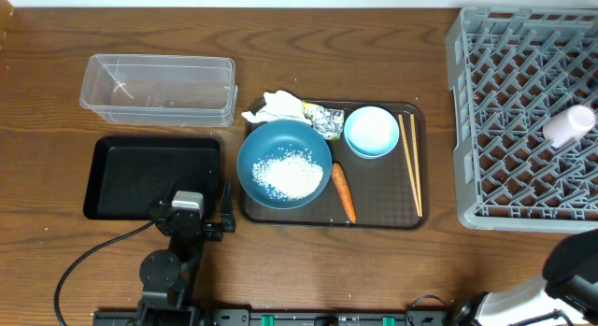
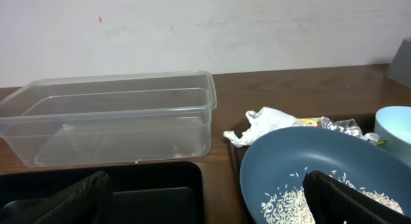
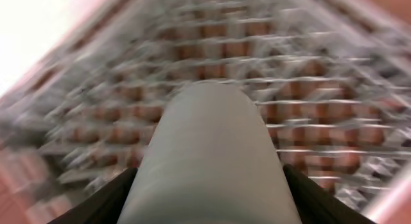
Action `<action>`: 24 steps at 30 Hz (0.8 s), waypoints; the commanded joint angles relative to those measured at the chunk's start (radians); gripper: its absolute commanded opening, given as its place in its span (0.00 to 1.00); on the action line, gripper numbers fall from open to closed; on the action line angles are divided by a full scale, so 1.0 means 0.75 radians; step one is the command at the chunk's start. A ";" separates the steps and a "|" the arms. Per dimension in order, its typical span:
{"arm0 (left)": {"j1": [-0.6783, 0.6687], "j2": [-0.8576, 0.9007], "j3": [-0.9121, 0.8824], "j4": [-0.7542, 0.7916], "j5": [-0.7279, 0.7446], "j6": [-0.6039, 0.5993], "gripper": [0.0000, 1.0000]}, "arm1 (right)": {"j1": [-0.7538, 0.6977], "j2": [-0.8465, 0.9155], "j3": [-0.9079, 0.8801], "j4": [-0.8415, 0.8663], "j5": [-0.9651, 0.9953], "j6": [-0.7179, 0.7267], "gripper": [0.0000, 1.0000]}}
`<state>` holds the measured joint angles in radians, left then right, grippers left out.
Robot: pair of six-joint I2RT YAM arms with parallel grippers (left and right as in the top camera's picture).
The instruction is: Sort waste into correct bins and load items into the dishwasher rack
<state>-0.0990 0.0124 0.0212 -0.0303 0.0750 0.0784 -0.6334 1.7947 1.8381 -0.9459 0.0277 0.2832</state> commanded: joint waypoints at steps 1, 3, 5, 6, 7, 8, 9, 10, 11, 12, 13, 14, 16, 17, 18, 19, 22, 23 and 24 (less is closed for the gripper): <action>0.006 -0.003 -0.023 -0.044 0.014 -0.006 0.98 | -0.120 0.077 0.017 -0.016 -0.045 -0.070 0.63; 0.006 -0.003 -0.023 -0.044 0.014 -0.006 0.98 | -0.184 0.121 0.017 -0.027 -0.101 -0.102 0.63; 0.006 -0.003 -0.023 -0.044 0.014 -0.006 0.98 | -0.235 0.165 0.017 -0.031 -0.173 -0.101 0.65; 0.006 -0.003 -0.023 -0.044 0.014 -0.006 0.98 | -0.254 0.183 0.017 -0.031 -0.200 -0.101 0.66; 0.006 -0.003 -0.023 -0.044 0.014 -0.006 0.98 | -0.271 0.202 0.017 -0.031 -0.215 -0.101 0.68; 0.006 -0.003 -0.023 -0.044 0.014 -0.006 0.98 | -0.282 0.215 0.017 -0.032 -0.219 -0.101 0.72; 0.006 -0.003 -0.023 -0.044 0.014 -0.006 0.98 | -0.290 0.227 0.017 -0.033 -0.219 -0.101 0.77; 0.006 -0.003 -0.023 -0.044 0.014 -0.006 0.98 | -0.295 0.238 0.017 -0.037 -0.218 -0.101 0.82; 0.006 -0.003 -0.023 -0.044 0.014 -0.006 0.98 | -0.298 0.242 0.017 -0.038 -0.218 -0.100 0.86; 0.006 -0.003 -0.023 -0.044 0.014 -0.006 0.98 | -0.298 0.245 0.017 -0.039 -0.220 -0.100 0.89; 0.006 -0.003 -0.023 -0.044 0.014 -0.006 0.98 | -0.297 0.246 0.017 -0.039 -0.224 -0.100 0.90; 0.006 -0.003 -0.023 -0.044 0.014 -0.006 0.98 | -0.293 0.245 0.017 -0.039 -0.231 -0.100 0.91; 0.006 -0.003 -0.023 -0.044 0.014 -0.006 0.98 | -0.287 0.243 0.017 -0.041 -0.259 -0.099 0.92; 0.006 -0.003 -0.023 -0.044 0.014 -0.006 0.98 | -0.283 0.243 0.017 -0.041 -0.287 -0.099 0.92; 0.006 -0.003 -0.023 -0.044 0.014 -0.006 0.98 | -0.280 0.242 0.018 -0.041 -0.310 -0.099 0.92; 0.006 -0.003 -0.023 -0.044 0.014 -0.006 0.98 | -0.274 0.240 0.018 -0.041 -0.336 -0.098 0.92; 0.006 -0.003 -0.023 -0.044 0.014 -0.006 0.98 | -0.246 0.225 0.018 -0.051 -0.384 -0.094 0.91; 0.006 -0.003 -0.023 -0.044 0.014 -0.006 0.98 | -0.232 0.215 0.018 -0.057 -0.394 -0.094 0.91; 0.006 -0.003 -0.023 -0.044 0.014 -0.006 0.98 | -0.218 0.204 0.018 -0.066 -0.401 -0.090 0.91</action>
<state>-0.0990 0.0124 0.0212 -0.0303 0.0750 0.0784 -0.8326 1.9850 1.8389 -0.9859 -0.2138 0.2188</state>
